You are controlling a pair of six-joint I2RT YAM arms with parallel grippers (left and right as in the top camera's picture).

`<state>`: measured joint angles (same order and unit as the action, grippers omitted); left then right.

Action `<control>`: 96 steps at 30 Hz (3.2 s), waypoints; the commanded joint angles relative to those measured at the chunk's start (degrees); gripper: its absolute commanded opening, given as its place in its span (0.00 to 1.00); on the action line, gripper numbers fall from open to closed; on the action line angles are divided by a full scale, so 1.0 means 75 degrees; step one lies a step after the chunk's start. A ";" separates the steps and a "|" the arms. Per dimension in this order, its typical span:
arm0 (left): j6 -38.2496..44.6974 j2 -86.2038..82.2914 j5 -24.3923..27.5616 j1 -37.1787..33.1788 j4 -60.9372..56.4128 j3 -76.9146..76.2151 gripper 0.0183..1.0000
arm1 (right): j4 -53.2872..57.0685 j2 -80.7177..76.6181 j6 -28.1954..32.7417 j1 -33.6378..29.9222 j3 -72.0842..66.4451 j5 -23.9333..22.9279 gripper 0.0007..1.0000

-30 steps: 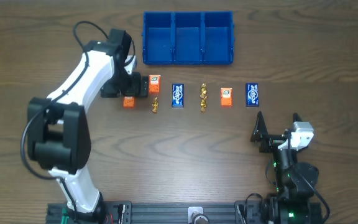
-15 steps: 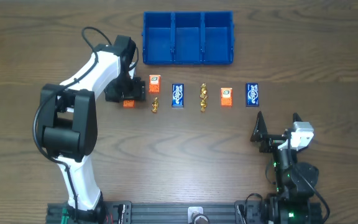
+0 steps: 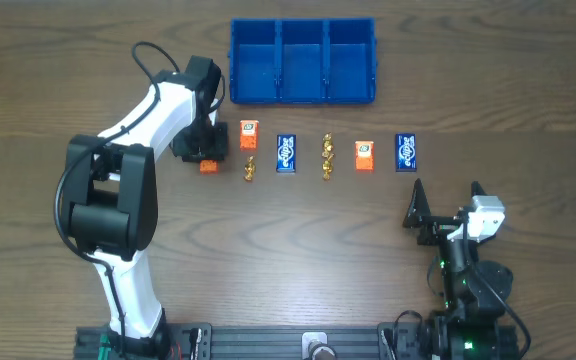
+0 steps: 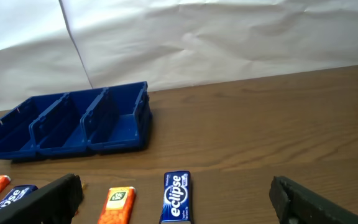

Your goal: Sort Candies Into Trays

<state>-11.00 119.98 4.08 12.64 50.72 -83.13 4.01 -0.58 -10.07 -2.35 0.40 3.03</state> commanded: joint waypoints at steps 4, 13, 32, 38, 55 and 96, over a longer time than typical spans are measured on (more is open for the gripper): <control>-0.0962 -0.0393 -0.0251 0.0076 0.0350 -0.0615 0.26 | 0.0076 0.0055 -0.0047 -0.0003 0.0006 0.0012 1.00; -0.1655 -0.0085 -0.1276 0.1102 0.2078 -0.5557 0.28 | 0.0076 0.0055 -0.0047 -0.0003 0.0006 0.0012 1.00; -0.1215 0.3048 -0.1192 0.1142 0.2428 -0.8851 0.30 | 0.0076 0.0055 -0.0047 -0.0003 0.0006 0.0012 1.00; -0.1110 0.3060 -0.1195 0.1139 0.2401 -0.8851 0.33 | 0.0076 0.0055 -0.0047 -0.0003 0.0006 0.0012 1.00; -0.1478 0.0373 -0.2107 0.1993 0.2696 -0.7350 0.98 | 0.0076 0.0055 -0.0047 -0.0003 0.0006 0.0012 1.00; -0.1507 0.0472 -0.0338 0.1472 -0.0941 -0.0965 0.94 | 0.0076 0.0055 -0.0047 -0.0003 0.0006 0.0012 1.00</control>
<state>-23.77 121.71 0.60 24.47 43.48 -89.82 4.01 -0.58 -10.04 -2.35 0.40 3.03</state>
